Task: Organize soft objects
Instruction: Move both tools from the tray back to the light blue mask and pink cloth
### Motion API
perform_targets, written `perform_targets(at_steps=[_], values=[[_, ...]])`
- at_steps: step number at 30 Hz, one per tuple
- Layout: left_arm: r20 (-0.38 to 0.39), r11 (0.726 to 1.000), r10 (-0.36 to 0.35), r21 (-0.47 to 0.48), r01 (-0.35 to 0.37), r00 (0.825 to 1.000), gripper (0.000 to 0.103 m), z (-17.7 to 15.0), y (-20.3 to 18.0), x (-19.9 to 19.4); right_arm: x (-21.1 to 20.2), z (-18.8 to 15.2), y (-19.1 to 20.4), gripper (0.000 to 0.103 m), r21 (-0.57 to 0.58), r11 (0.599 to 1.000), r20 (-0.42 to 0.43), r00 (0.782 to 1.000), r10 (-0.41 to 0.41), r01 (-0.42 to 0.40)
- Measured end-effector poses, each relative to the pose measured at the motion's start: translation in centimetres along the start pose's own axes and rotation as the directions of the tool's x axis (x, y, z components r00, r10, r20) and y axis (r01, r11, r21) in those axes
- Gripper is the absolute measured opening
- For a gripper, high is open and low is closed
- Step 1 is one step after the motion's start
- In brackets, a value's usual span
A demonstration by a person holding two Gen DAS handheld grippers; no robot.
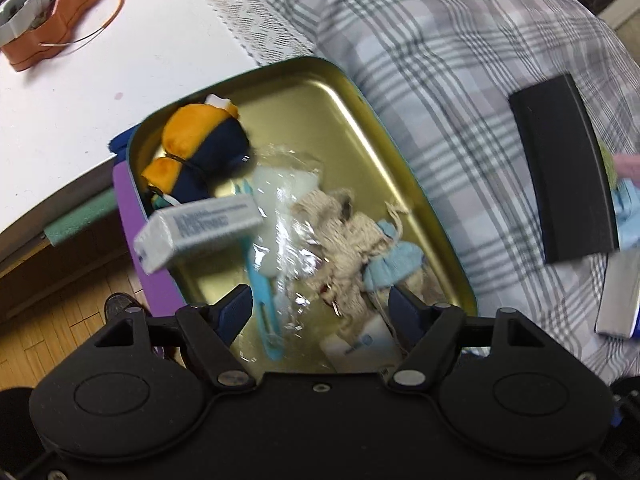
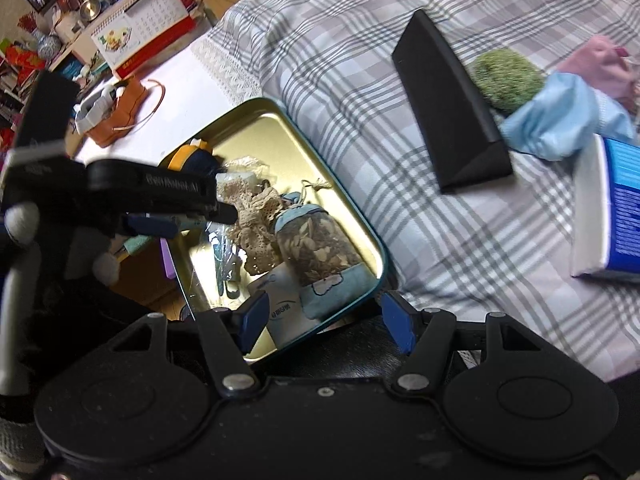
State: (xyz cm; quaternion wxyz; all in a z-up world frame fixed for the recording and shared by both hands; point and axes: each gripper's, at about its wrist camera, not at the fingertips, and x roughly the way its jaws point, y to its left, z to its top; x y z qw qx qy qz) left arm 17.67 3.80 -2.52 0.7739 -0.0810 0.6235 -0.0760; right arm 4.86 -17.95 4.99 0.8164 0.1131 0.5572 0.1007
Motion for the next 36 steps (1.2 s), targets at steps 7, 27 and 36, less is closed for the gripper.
perform_targets(at_steps=[7,27,36], values=[[0.021,0.999,0.001,0.051,-0.003,1.000,0.070,-2.0,-1.4,-0.2,-2.3,-1.5,-1.8,0.062,0.032,0.999,0.041,0.999,-0.020,0.018],[-0.045,0.970,-0.120,0.208,0.127,0.992,0.070,-8.7,-9.2,-1.2,-9.2,-3.9,-10.4,0.063,0.203,0.972,0.181,0.971,-0.157,0.119],[-0.013,0.937,-0.153,0.316,0.149,0.988,0.070,-9.1,-13.0,-4.0,-12.5,-3.0,-16.1,0.065,0.350,0.925,0.256,0.935,-0.246,0.148]])
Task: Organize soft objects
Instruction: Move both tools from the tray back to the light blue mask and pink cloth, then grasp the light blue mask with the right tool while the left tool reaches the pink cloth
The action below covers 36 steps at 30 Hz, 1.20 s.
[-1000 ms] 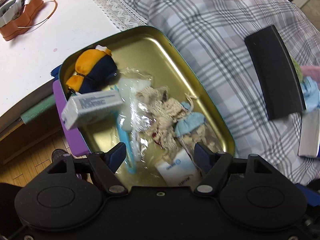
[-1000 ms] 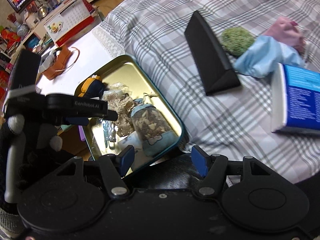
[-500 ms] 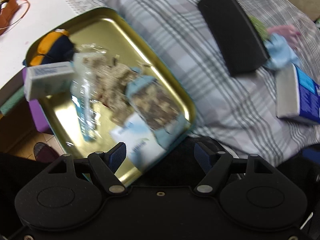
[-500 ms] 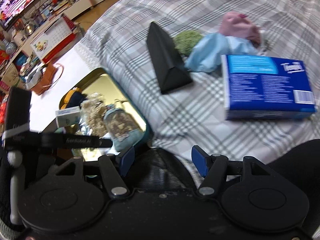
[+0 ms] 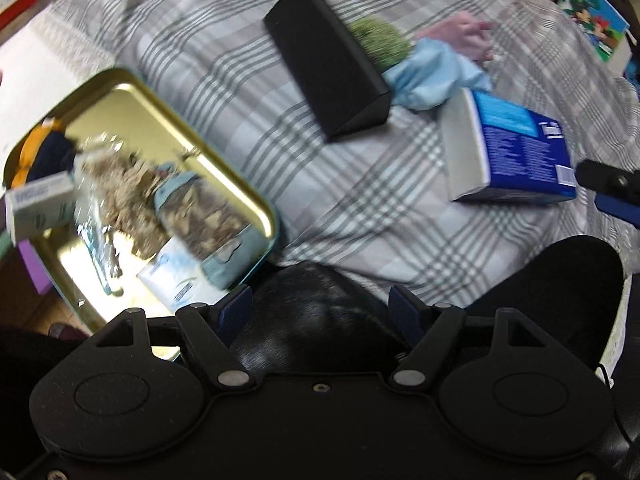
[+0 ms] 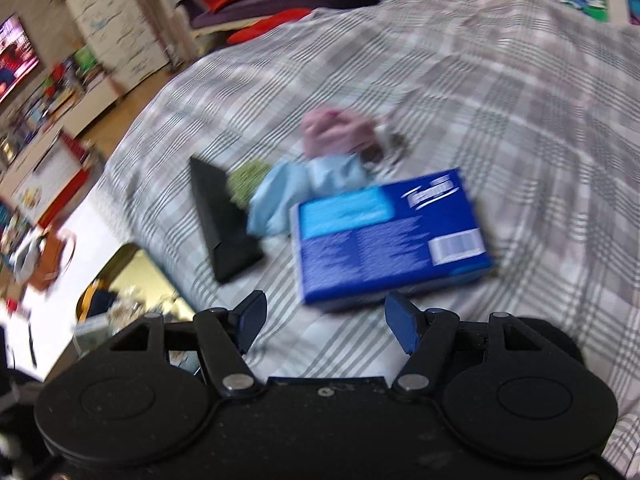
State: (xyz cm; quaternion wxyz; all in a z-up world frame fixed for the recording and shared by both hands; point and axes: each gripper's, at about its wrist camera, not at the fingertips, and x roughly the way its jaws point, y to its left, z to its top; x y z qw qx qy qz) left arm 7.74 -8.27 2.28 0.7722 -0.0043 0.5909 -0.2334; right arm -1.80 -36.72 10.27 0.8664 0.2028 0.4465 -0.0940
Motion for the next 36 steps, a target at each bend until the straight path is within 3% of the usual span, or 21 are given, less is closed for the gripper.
perform_targets(at_steps=[11,18,24,36], values=[[-0.005,0.996,0.005,0.091,-0.004,1.000,0.070,2.5,-3.3,-0.3,0.1,4.1,-4.9,0.068,0.124,0.989,0.067,0.994,-0.089,0.080],[-0.018,0.992,0.017,0.123,-0.015,1.000,0.070,5.0,-4.8,0.6,2.5,6.9,-6.8,0.068,0.187,0.977,0.059,0.992,-0.115,0.102],[-0.027,0.990,0.023,0.140,-0.019,0.999,0.070,7.1,-6.0,1.3,5.8,9.0,-5.4,0.068,0.189,0.978,0.038,0.994,-0.103,0.094],[-0.015,0.988,0.030,0.150,-0.027,0.999,0.070,10.4,-6.7,1.8,13.6,12.7,0.8,0.068,0.042,0.995,-0.039,0.995,-0.090,0.092]])
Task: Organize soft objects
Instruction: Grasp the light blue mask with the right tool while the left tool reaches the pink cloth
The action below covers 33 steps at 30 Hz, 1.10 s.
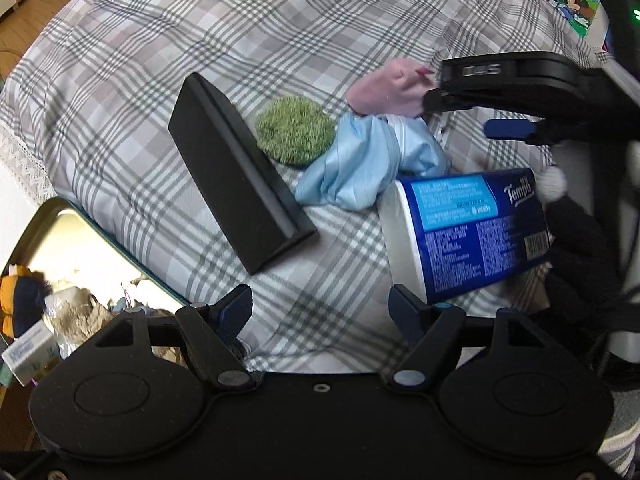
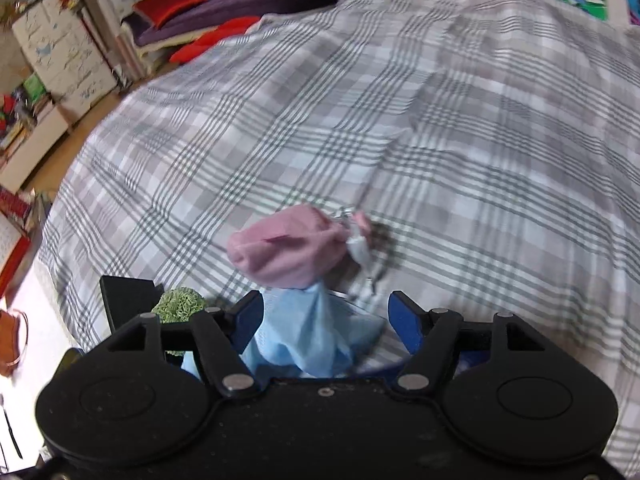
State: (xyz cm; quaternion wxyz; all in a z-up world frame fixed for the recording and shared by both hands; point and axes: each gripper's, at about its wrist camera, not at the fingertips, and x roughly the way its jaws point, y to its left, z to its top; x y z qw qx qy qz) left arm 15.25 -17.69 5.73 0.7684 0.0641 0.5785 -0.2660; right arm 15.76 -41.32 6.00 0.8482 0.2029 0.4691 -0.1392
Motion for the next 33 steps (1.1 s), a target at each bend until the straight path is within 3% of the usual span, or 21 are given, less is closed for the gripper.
perform_targets(at_steps=[3,7,9,18,20,21,25,28,33], values=[[0.000,1.000,0.005,0.000,-0.005,1.000,0.070,0.6,0.1,0.2,1.9,1.0,0.8,0.068,-0.016,1.000,-0.030,0.999,-0.015,0.014],[-0.011,1.000,-0.003,-0.011,0.002,1.000,0.071,1.1,0.5,0.8,3.3,1.4,1.5,0.071,-0.038,0.999,-0.078,0.996,0.031,-0.034],[-0.018,1.000,-0.005,-0.018,0.005,1.000,0.070,1.2,0.7,1.2,3.6,1.1,1.7,0.075,-0.046,0.998,-0.084,0.996,0.039,-0.043],[-0.023,1.000,-0.003,-0.018,0.002,1.000,0.071,1.9,0.7,1.8,4.6,0.0,1.4,0.076,-0.078,0.997,-0.089,0.996,0.011,-0.018],[-0.019,1.000,-0.002,-0.012,0.002,1.000,0.070,2.1,0.4,1.8,4.8,-0.1,0.9,0.065,-0.070,0.997,-0.114,0.993,0.034,-0.042],[-0.017,1.000,-0.001,-0.011,0.000,1.000,0.070,2.2,0.3,1.8,5.0,-0.2,0.4,0.053,-0.054,0.996,-0.138,0.989,0.061,-0.069],[-0.017,1.000,0.004,-0.002,-0.004,1.000,0.070,2.9,-0.4,2.1,4.9,-0.3,-1.6,0.039,0.010,0.993,-0.139,0.983,0.122,-0.121],[-0.014,1.000,0.005,0.007,-0.005,1.000,0.070,3.5,-1.1,2.2,3.8,0.2,-3.2,0.039,0.051,0.990,-0.083,0.987,0.138,-0.134],[0.013,0.999,0.027,0.035,-0.028,1.000,0.071,5.3,-2.7,2.2,2.8,0.5,-5.1,0.037,0.079,0.997,0.031,1.000,-0.006,0.004]])
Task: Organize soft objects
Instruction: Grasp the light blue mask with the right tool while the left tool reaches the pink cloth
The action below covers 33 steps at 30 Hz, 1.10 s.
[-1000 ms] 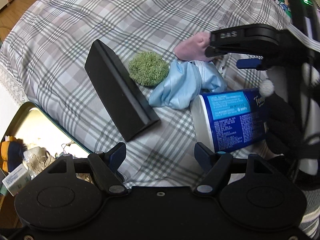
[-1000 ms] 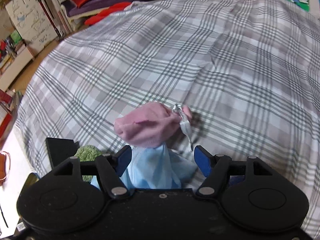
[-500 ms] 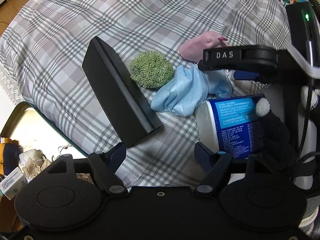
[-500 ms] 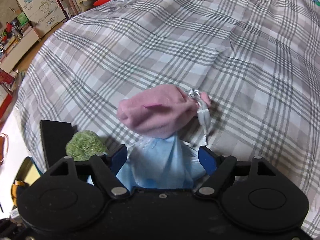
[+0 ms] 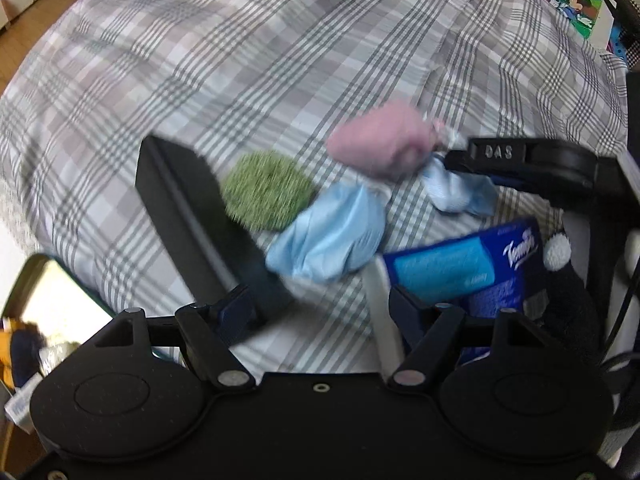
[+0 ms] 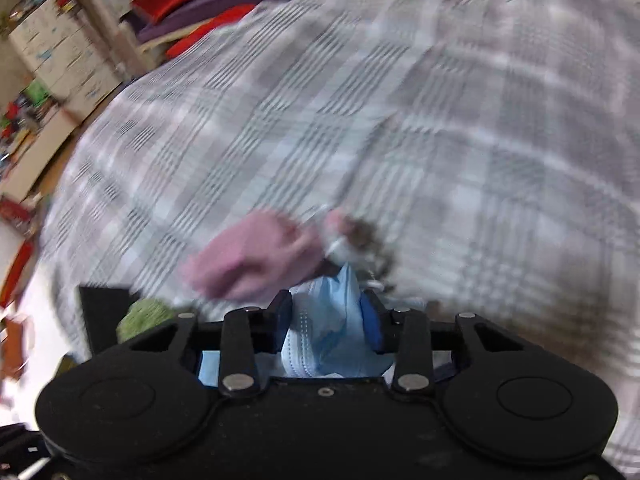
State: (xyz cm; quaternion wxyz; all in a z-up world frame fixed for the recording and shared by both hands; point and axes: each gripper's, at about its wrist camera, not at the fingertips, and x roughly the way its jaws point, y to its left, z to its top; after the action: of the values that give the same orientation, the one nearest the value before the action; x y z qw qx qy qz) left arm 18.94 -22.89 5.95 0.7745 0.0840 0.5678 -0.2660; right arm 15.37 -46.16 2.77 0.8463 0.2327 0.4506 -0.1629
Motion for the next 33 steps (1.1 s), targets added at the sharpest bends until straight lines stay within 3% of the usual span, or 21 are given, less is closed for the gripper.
perform_targets(at_steps=[6,14,26,31,33], values=[[0.024,0.998,0.022,0.065,-0.023,0.999,0.073,2.9,-2.8,1.2,-0.2,0.7,-2.8,0.037,0.094,0.992,0.060,0.994,-0.093,0.087],[0.113,0.967,0.084,0.229,-0.108,0.990,0.078,5.6,-6.5,3.6,0.0,0.9,-4.6,0.037,0.152,0.983,0.079,0.990,-0.119,0.106],[-0.040,0.954,0.064,0.297,-0.049,0.997,0.080,7.4,-8.2,9.3,0.1,0.9,-5.3,0.037,0.185,0.973,0.103,0.982,-0.161,0.140],[-0.050,0.936,0.122,0.338,-0.098,0.991,0.080,7.5,-9.1,11.0,0.3,0.9,-5.1,0.037,0.180,0.972,0.106,0.980,-0.170,0.150],[-0.047,0.937,0.131,0.331,-0.108,0.990,0.074,7.5,-9.0,11.3,0.4,0.9,-5.1,0.037,0.178,0.972,0.110,0.979,-0.172,0.151]])
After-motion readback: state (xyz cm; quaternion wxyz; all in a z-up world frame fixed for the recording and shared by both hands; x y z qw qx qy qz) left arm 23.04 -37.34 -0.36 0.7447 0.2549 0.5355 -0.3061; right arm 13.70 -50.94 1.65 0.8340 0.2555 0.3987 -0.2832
